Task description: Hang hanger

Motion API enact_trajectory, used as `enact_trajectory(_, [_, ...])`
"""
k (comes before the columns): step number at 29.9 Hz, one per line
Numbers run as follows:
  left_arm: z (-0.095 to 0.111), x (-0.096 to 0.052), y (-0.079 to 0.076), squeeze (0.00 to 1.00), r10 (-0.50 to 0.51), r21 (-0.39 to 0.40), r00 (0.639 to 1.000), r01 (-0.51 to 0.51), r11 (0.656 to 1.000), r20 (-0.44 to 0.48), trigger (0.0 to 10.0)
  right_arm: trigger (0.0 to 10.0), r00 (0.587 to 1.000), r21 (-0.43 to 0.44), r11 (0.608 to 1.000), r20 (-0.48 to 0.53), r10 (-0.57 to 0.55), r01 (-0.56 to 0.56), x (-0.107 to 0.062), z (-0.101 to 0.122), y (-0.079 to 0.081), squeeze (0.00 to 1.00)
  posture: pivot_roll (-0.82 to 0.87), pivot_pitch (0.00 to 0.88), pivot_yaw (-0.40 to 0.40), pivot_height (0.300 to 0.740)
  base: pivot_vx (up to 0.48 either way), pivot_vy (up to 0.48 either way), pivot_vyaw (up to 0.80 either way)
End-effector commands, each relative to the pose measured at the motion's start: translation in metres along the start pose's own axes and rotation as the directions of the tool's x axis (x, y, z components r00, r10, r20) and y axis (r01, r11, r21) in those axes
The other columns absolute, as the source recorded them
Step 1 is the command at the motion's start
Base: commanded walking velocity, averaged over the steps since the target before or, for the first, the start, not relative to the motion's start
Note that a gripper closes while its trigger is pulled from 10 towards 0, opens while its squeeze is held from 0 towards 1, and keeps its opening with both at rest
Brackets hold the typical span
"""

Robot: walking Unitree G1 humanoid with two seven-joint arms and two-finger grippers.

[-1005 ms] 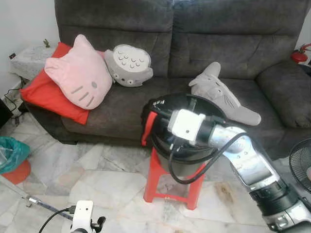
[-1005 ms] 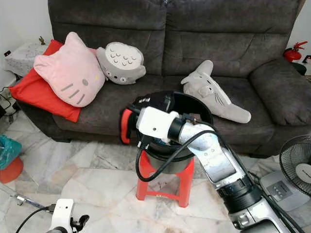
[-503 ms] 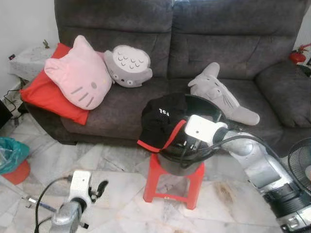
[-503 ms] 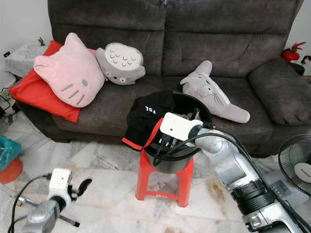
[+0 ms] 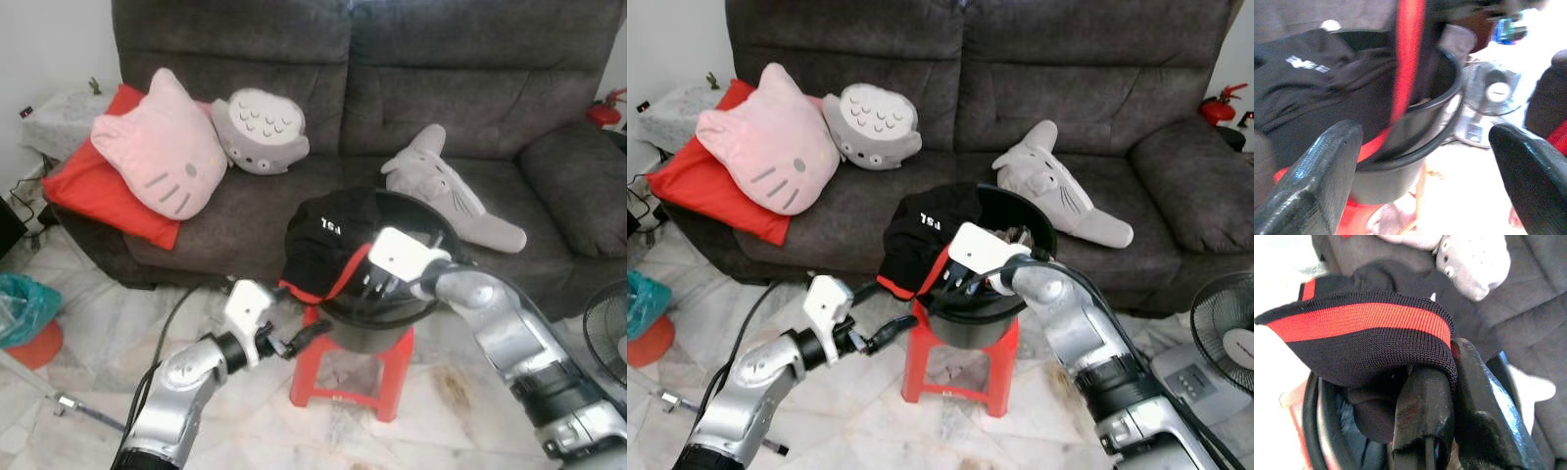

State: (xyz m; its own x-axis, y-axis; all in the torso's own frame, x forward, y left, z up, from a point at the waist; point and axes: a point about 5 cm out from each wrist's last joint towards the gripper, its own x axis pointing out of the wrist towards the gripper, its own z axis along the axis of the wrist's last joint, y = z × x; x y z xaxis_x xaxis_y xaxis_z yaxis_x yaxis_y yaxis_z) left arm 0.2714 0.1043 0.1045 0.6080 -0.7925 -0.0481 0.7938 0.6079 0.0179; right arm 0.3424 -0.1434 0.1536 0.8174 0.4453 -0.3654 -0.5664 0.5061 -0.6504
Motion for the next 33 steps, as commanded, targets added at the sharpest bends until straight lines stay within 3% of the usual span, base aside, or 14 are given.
enact_trajectory(1, [0.006,0.004,-0.005,1.00,-0.032,0.004,0.999,0.032,0.999,-0.009,10.0,10.0,1.000,0.008,1.000,0.020,-0.016,0.016,0.002,0.007,-0.007,0.00,-0.07,0.000,-0.014,0.740,0.000,0.000,0.00])
enact_trajectory(5, [0.012,0.014,-0.003,1.00,0.024,0.026,1.000,-0.024,0.999,0.003,10.0,10.0,0.997,0.025,1.000,0.074,0.013,-0.015,0.005,0.020,-0.004,0.00,-0.07,0.000,-0.016,0.740,0.000,0.000,0.00])
enact_trajectory(6, [0.014,0.018,-0.003,0.82,0.050,0.034,0.999,-0.050,0.998,0.015,10.0,10.0,0.995,0.032,0.999,0.092,0.024,-0.027,0.006,0.025,-0.003,0.00,-0.07,0.000,-0.018,0.740,0.000,0.000,0.00])
enact_trajectory(7, [0.018,0.021,-0.002,0.00,0.074,0.035,0.997,-0.075,0.997,0.027,10.0,10.0,0.994,0.036,0.999,0.108,0.035,-0.039,0.006,0.029,-0.001,0.00,-0.07,0.000,-0.018,0.740,0.000,0.000,0.00])
enact_trajectory(10, [0.022,0.027,0.003,0.00,0.169,0.014,0.985,-0.170,0.985,0.037,10.0,10.0,0.989,0.032,0.997,0.132,0.065,-0.070,0.006,0.035,0.004,0.00,-0.08,0.000,-0.017,0.740,0.000,0.000,0.00])
enact_trajectory(19, [0.024,0.036,-0.002,0.00,0.154,0.003,0.988,-0.154,0.988,0.029,10.0,10.0,0.986,0.033,0.996,0.148,0.073,-0.078,0.005,0.041,0.003,0.00,-0.08,0.000,-0.015,0.740,0.000,0.000,0.00])
enact_trajectory(24, [0.028,0.045,0.005,0.00,0.249,0.059,0.968,-0.251,0.966,0.032,10.0,10.0,0.974,0.035,0.992,0.199,0.111,-0.120,0.003,0.054,0.008,0.00,-0.08,0.000,-0.015,0.740,0.000,0.000,0.00])
enact_trajectory(32, [0.028,0.051,0.003,0.00,0.267,0.071,0.963,-0.269,0.961,0.036,10.0,10.0,0.970,0.030,0.991,0.209,0.124,-0.133,0.002,0.057,0.010,0.00,-0.08,0.000,-0.015,0.740,0.000,0.000,0.00])
enact_trajectory(33, [0.027,0.052,0.003,0.00,0.275,0.074,0.961,-0.277,0.958,0.036,9.6,10.0,0.971,0.032,0.991,0.207,0.121,-0.131,0.001,0.057,0.010,0.00,-0.08,0.000,-0.015,0.740,0.000,0.000,0.00])
